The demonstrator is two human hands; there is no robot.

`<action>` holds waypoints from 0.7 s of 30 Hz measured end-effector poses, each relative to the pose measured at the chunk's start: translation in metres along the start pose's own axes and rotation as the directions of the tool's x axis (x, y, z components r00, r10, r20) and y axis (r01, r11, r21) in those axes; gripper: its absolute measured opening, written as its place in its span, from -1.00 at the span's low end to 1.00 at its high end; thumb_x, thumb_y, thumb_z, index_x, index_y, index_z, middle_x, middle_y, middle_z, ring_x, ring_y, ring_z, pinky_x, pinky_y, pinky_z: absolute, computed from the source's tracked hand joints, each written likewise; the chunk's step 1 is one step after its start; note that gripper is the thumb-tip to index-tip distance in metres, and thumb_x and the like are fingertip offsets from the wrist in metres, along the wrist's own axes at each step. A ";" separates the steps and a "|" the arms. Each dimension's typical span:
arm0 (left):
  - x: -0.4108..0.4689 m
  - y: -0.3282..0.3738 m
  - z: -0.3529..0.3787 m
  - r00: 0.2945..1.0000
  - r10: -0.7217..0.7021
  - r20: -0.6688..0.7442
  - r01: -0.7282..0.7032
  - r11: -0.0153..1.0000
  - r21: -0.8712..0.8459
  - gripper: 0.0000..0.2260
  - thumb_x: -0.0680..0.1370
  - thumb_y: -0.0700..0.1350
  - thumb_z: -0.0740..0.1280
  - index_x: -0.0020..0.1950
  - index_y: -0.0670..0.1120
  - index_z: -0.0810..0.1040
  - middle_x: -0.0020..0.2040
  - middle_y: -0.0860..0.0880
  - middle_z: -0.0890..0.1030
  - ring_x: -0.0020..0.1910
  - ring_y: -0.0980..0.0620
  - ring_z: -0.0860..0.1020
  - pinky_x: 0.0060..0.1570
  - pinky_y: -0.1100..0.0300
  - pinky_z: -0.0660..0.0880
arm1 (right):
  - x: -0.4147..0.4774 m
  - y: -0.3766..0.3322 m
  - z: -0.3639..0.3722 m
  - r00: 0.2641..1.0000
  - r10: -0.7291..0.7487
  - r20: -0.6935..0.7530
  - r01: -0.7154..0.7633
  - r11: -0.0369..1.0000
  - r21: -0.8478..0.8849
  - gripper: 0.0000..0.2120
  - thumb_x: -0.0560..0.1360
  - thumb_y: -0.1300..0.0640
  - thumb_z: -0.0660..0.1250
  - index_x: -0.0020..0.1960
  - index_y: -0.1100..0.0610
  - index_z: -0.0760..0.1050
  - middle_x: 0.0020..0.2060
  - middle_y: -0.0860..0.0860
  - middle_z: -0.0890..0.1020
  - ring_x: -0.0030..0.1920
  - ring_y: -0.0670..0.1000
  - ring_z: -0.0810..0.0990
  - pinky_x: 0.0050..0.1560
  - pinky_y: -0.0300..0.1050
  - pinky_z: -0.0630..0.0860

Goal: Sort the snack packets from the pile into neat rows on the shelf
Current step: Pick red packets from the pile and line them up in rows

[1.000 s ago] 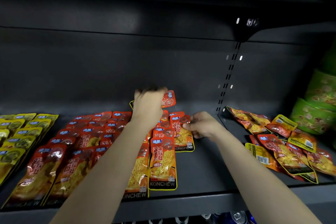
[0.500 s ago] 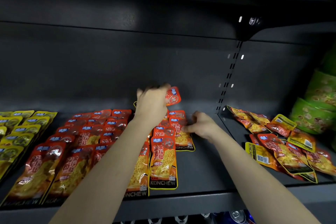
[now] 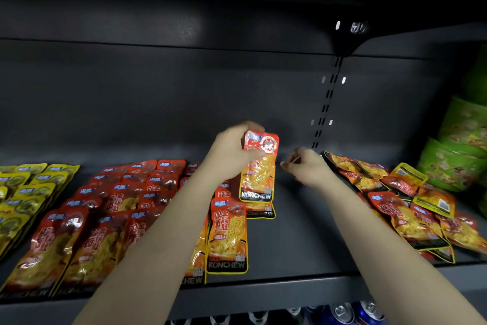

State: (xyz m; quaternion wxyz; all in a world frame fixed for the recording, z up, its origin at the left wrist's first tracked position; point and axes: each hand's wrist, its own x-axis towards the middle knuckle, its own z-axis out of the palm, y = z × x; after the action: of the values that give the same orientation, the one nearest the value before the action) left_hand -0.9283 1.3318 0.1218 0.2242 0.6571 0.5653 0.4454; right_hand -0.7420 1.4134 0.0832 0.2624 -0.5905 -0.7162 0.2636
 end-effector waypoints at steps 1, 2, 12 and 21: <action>-0.001 -0.003 0.003 1.000 -0.014 0.020 0.014 1.000 -0.017 -0.66 0.43 -0.13 0.49 0.14 0.10 0.53 0.03 0.10 0.63 -0.05 0.10 0.64 0.03 -0.04 0.60 | -0.001 0.001 -0.001 1.000 -0.022 -0.008 0.021 0.999 -0.032 -0.83 0.49 0.04 0.39 -0.13 0.08 0.43 -0.25 -0.03 0.54 -0.26 0.00 0.51 -0.27 -0.20 0.38; -0.001 -0.006 0.007 0.999 -0.026 0.042 0.027 0.999 -0.021 -0.67 0.42 -0.13 0.50 0.11 0.12 0.53 0.01 0.11 0.63 -0.06 0.09 0.65 0.02 -0.06 0.60 | -0.002 0.003 -0.001 0.999 -0.043 -0.013 0.043 0.997 -0.058 -0.84 0.49 0.06 0.38 -0.09 0.09 0.43 -0.24 -0.04 0.54 -0.22 0.00 0.51 -0.24 -0.20 0.37; -0.014 -0.026 0.034 0.991 -0.104 0.081 0.101 0.994 0.039 -0.68 0.39 -0.12 0.52 0.07 0.09 0.53 -0.07 0.11 0.63 -0.13 0.13 0.63 -0.03 0.06 0.59 | -0.002 0.022 0.006 0.986 -0.134 -0.097 0.131 0.991 -0.035 -0.77 0.49 0.20 0.33 0.12 0.08 0.42 -0.12 0.07 0.64 -0.09 0.08 0.57 -0.17 -0.17 0.36; -0.018 -0.032 0.035 0.994 -0.050 0.096 0.019 0.954 0.300 -0.54 0.37 -0.10 0.55 0.25 -0.02 0.57 -0.01 0.07 0.43 -0.11 0.06 0.45 -0.07 0.25 0.34 | -0.002 0.026 0.013 0.981 -0.154 -0.118 0.155 0.988 -0.002 -0.80 0.49 0.18 0.34 0.08 0.06 0.41 -0.23 -0.01 0.60 -0.12 0.06 0.55 -0.15 -0.17 0.38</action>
State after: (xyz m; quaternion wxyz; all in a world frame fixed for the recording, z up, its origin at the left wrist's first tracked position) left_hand -0.9158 1.3299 0.0728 0.1589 0.6955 0.6251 0.3167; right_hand -0.7322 1.4148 0.0553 0.3258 -0.5467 -0.7422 0.2099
